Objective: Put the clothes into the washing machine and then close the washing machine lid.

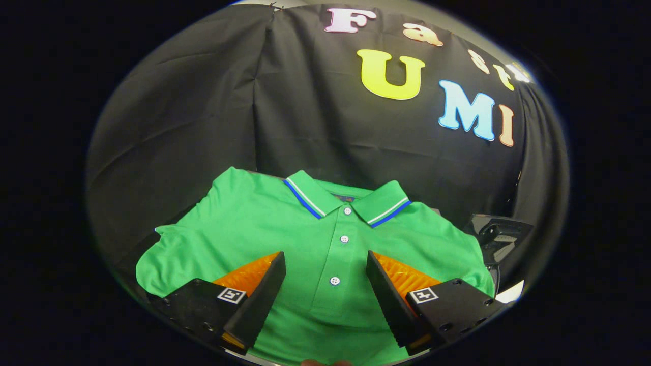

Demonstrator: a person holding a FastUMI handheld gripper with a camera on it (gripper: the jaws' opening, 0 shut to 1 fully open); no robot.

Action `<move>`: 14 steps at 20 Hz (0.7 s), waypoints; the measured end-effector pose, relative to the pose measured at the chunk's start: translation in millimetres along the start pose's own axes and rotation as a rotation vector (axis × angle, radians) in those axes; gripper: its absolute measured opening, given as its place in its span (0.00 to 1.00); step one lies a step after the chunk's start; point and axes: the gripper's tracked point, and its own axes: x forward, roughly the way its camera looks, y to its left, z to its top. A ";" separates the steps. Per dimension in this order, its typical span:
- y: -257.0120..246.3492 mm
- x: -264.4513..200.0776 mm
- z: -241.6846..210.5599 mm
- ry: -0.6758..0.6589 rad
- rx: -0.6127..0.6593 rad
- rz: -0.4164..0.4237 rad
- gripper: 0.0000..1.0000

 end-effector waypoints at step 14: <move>13.0 -0.1 2.4 -0.020 0.033 0.114 0.18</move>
